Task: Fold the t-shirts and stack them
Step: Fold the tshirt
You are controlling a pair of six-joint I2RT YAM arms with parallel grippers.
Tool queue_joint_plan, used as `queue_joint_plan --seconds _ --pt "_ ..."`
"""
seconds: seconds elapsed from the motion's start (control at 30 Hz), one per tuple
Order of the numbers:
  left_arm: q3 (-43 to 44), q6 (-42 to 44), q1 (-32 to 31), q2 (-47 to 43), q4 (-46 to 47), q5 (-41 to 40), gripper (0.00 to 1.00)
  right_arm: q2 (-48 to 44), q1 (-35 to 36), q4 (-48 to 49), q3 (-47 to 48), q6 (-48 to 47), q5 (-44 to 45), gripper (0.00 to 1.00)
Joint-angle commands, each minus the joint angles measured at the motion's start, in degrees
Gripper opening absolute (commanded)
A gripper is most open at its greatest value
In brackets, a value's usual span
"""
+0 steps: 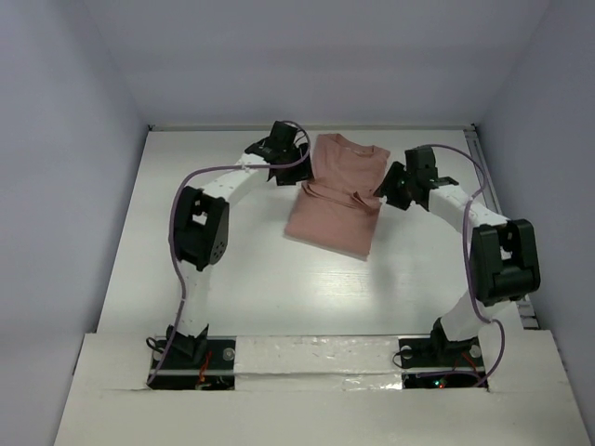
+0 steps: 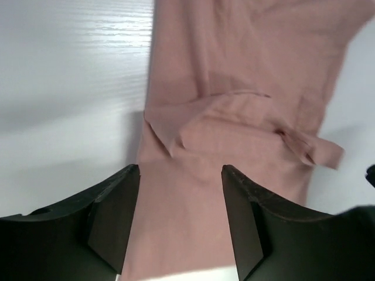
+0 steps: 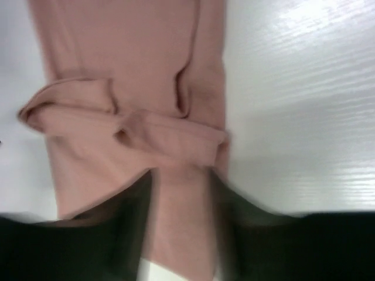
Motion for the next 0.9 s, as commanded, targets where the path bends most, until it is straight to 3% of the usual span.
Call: queue_joint_plan --seconds 0.0,0.03,0.07,0.1,0.2,0.3,0.63,0.87 --pt "-5.3 -0.5 0.2 -14.5 4.6 -1.6 0.55 -5.1 0.1 -0.6 1.1 -1.1 -2.9 0.33" --pt "-10.8 -1.1 0.2 -16.2 7.1 -0.9 0.54 -5.5 0.2 -0.5 0.3 -0.5 -4.5 0.15" --pt "-13.6 -1.7 -0.5 -17.9 8.4 0.6 0.52 -5.8 1.5 0.2 -0.6 -0.4 -5.6 0.03" --pt "-16.5 -2.4 -0.5 -19.3 9.8 1.3 0.38 -5.5 2.3 0.6 -1.9 -0.4 -6.7 0.00" --pt "-26.3 -3.6 -2.7 -22.7 14.8 3.8 0.17 -2.3 6.9 1.0 -1.1 -0.9 -7.8 0.00" --pt "-31.8 -3.0 -3.5 -21.0 16.4 5.6 0.08 2.5 10.6 0.4 3.1 -1.7 -7.1 0.00" --pt "-38.1 -0.5 -3.0 -16.4 17.2 3.8 0.04 15.7 11.8 -2.9 13.8 -3.9 -3.0 0.00" --pt "-48.4 -2.3 -4.1 -20.9 19.3 4.0 0.04 21.3 11.8 1.1 20.5 -5.2 8.8 0.00"
